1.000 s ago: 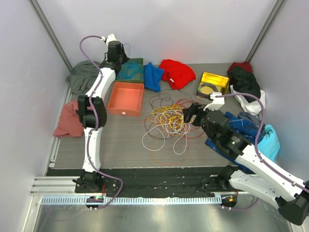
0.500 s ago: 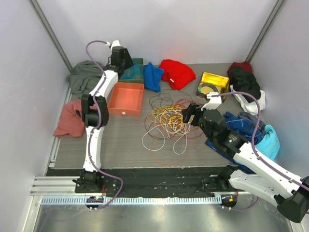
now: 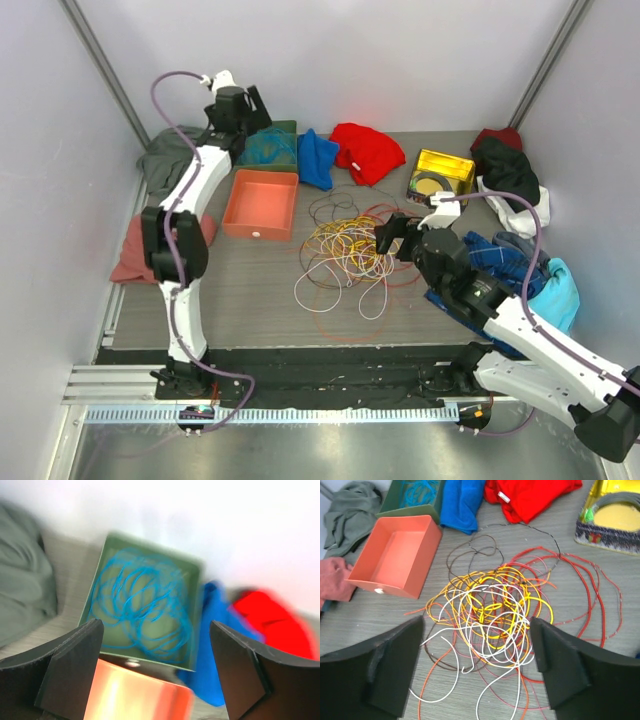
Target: Untangle the cables
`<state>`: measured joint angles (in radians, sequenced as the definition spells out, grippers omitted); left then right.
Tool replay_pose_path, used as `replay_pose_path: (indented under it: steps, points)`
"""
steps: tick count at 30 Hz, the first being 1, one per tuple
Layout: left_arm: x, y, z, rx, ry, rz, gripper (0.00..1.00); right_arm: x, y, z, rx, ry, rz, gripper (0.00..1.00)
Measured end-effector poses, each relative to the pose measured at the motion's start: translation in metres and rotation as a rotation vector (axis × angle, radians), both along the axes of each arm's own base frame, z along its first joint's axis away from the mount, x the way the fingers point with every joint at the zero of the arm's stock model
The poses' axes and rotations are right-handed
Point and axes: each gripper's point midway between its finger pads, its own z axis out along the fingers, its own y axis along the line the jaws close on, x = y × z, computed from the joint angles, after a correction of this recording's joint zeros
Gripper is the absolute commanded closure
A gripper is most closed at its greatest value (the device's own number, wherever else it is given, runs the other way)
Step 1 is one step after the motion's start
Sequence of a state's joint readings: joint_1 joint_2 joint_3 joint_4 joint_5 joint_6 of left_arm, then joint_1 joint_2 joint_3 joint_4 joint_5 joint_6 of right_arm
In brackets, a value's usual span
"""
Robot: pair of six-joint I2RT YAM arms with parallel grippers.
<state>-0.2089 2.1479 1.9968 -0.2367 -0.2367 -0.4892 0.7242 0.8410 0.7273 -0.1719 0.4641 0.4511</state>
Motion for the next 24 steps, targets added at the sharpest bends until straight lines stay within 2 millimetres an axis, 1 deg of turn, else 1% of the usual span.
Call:
replay_pose_path:
  steps: [1, 2, 3, 4, 5, 6, 7, 8, 9, 10, 11, 12, 14, 15, 16, 17, 18, 19, 20, 22, 24]
  points:
    - [-0.01, -0.002, 0.024, -0.004, -0.043, 0.001, 0.03, 0.001, -0.002, -0.003, -0.004, 0.005, -0.011, 0.0]
    - [-0.022, -0.006, 0.042, -0.008, -0.068, -0.005, 0.0, 0.001, -0.003, -0.007, -0.01, 0.012, -0.019, 0.0]
    - [-0.039, -0.012, 0.063, -0.011, -0.1, -0.011, 0.0, 0.002, -0.004, -0.012, -0.016, 0.025, -0.033, 0.0]
    - [-0.057, -0.024, 0.084, -0.021, -0.139, -0.033, 0.0, 0.003, -0.005, -0.018, -0.022, 0.044, -0.047, 0.0]
    - [-0.079, -0.04, 0.102, -0.034, -0.173, -0.065, 0.0, 0.004, -0.005, -0.023, -0.028, 0.058, -0.055, 0.0]
    - [-0.103, -0.06, 0.116, -0.051, -0.199, -0.109, 0.0, 0.005, -0.006, -0.031, -0.036, 0.082, -0.067, 0.0]
    - [-0.127, -0.082, 0.125, -0.077, -0.22, -0.162, 0.0, 0.005, -0.006, -0.037, -0.041, 0.102, -0.072, 0.0]
    - [-0.149, -0.102, 0.125, -0.098, -0.225, -0.21, 0.0, 0.004, -0.006, -0.042, -0.041, 0.117, -0.079, 0.01]
    - [-0.173, -0.123, 0.117, -0.116, -0.207, -0.262, 0.0, 0.003, -0.006, -0.046, -0.036, 0.127, -0.083, 0.0]
    - [-0.194, -0.142, 0.102, -0.127, -0.175, -0.313, 0.0, 0.003, -0.007, -0.049, -0.028, 0.134, -0.09, 0.0]
    - [-0.212, -0.157, 0.083, -0.136, -0.134, -0.355, 0.0, 0.001, -0.008, -0.053, -0.021, 0.141, -0.097, 0.0]
    - [-0.229, -0.165, 0.053, -0.134, -0.071, -0.384, 0.01, 0.0, -0.01, -0.058, -0.016, 0.151, -0.104, 0.0]
    - [-0.254, -0.169, -0.006, -0.118, 0.066, -0.416, 0.04, -0.002, -0.011, -0.064, -0.017, 0.167, -0.104, 0.0]
    - [-0.266, -0.165, -0.037, -0.102, 0.139, -0.42, 0.05, -0.003, -0.011, -0.067, -0.02, 0.177, -0.103, 0.0]
    - [-0.278, -0.163, -0.059, -0.089, 0.197, -0.425, 0.05, -0.004, -0.011, -0.069, -0.024, 0.187, -0.103, 0.01]
    - [-0.295, -0.159, -0.086, -0.064, 0.269, -0.434, 0.05, -0.005, -0.012, -0.072, -0.027, 0.198, -0.106, 0.01]
    - [-0.306, -0.156, -0.1, -0.048, 0.308, -0.441, 0.05, -0.006, -0.012, -0.075, -0.031, 0.211, -0.109, 0.01]
    - [-0.323, -0.157, -0.114, -0.033, 0.343, -0.462, 0.06, -0.007, -0.013, -0.078, -0.033, 0.223, -0.111, 0.02]
    - [-0.338, -0.162, -0.121, -0.025, 0.365, -0.491, 0.07, -0.009, -0.013, -0.082, -0.029, 0.235, -0.113, 0.02]
    - [-0.362, -0.173, -0.127, -0.019, 0.383, -0.552, 0.09, -0.012, -0.014, -0.086, -0.019, 0.246, -0.114, 0.03]
    - [-0.377, -0.184, -0.131, -0.03, 0.393, -0.596, 0.1, -0.017, -0.015, -0.091, -0.009, 0.253, -0.112, 0.04]
